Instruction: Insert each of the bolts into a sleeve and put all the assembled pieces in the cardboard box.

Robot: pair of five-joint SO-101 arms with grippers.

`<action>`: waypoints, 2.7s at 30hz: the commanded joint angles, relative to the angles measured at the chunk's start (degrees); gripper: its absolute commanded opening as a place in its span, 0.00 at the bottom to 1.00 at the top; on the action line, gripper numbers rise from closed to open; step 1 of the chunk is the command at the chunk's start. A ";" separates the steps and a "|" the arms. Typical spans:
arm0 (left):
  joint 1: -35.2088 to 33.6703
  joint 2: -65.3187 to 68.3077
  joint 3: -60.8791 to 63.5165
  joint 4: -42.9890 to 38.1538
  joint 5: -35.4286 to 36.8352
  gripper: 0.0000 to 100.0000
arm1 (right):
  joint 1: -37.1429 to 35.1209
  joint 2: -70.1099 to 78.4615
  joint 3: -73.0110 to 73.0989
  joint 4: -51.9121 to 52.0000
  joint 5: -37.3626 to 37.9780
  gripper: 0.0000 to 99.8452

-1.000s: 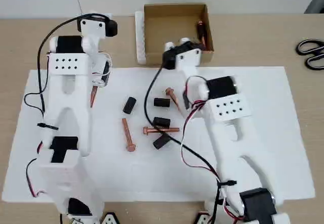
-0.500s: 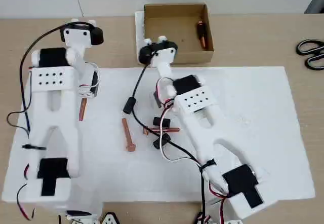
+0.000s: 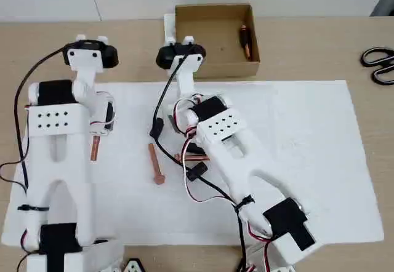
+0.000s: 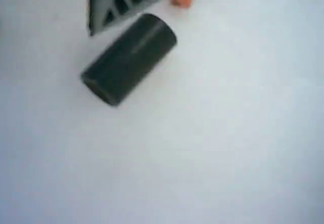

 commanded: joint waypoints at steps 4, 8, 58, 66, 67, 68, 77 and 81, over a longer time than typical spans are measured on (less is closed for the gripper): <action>-0.09 -6.86 6.90 -4.31 -0.09 0.01 | -0.66 -0.40 -2.81 -3.74 -5.54 0.22; -0.18 -9.14 10.95 -5.80 -0.09 0.01 | 0.31 -0.92 -3.16 5.93 -4.40 0.22; -2.90 -13.27 19.21 -12.57 0.26 0.01 | -7.08 9.01 -16.26 49.45 69.27 0.22; -8.88 -13.27 19.65 -14.15 0.35 0.01 | -7.25 9.01 -12.66 49.45 70.24 0.22; -10.37 -13.27 19.03 -14.07 0.35 0.01 | -7.16 9.01 -12.66 49.45 70.24 0.22; -11.78 -13.27 18.42 -13.98 0.35 0.01 | -7.16 9.01 -12.66 49.45 70.24 0.22; -24.53 -15.82 13.93 -11.52 0.09 0.01 | -7.25 9.01 -12.66 49.36 70.24 0.22; -28.31 -22.51 14.11 -10.37 -0.09 0.01 | -7.25 9.10 -12.66 49.36 70.24 0.22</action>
